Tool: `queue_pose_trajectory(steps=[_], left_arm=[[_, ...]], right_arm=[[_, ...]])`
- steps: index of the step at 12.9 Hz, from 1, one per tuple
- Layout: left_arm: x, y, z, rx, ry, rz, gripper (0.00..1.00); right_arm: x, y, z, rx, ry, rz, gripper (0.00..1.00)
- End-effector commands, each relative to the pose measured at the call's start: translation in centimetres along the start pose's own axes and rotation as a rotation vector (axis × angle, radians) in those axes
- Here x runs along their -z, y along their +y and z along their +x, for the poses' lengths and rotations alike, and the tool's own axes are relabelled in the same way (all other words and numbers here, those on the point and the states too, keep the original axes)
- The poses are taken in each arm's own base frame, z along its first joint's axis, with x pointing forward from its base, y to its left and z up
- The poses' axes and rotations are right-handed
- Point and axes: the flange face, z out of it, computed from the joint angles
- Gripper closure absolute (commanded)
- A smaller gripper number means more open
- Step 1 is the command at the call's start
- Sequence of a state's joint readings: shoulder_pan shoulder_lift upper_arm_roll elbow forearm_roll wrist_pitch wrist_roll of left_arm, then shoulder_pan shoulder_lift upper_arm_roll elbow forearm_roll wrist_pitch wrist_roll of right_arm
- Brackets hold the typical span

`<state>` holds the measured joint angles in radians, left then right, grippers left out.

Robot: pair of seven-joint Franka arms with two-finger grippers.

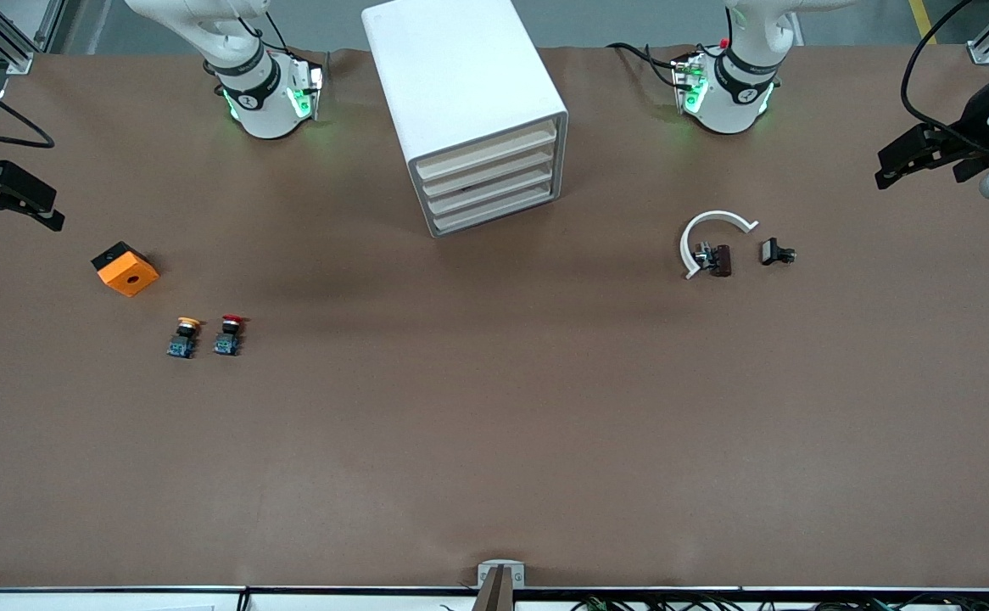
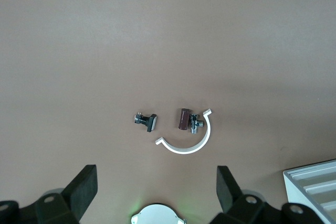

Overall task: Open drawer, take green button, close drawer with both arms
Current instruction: 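Reach the left gripper toward the white drawer cabinet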

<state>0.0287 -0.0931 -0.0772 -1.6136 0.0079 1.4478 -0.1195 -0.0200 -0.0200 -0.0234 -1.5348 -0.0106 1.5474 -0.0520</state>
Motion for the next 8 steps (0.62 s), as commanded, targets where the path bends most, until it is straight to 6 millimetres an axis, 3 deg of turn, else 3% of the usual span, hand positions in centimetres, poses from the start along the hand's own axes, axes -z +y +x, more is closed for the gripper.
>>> queue_pose_trajectory(steps=[1,4,6,8], left_arm=[[0.6,-0.1,0.1,0.002,-0.003,0.005,0.0],[0.5,-0.1,0.6,0.006,-0.004,0.004,0.0],[-0.9,0.2,3.3,0.007,-0.026,-0.002,0.0],[-3.8,0.4,5.7,0.015,-0.073,-0.013,0.0]], right_arm=[[0.7,0.1,-0.4,0.007,0.012,0.0,0.0],[0.7,0.1,-0.4,0.007,0.01,-0.001,0.0],[0.7,0.1,-0.4,0.007,0.01,0.001,0.0],[0.7,0.0,-0.4,0.008,0.012,-0.001,0.0]])
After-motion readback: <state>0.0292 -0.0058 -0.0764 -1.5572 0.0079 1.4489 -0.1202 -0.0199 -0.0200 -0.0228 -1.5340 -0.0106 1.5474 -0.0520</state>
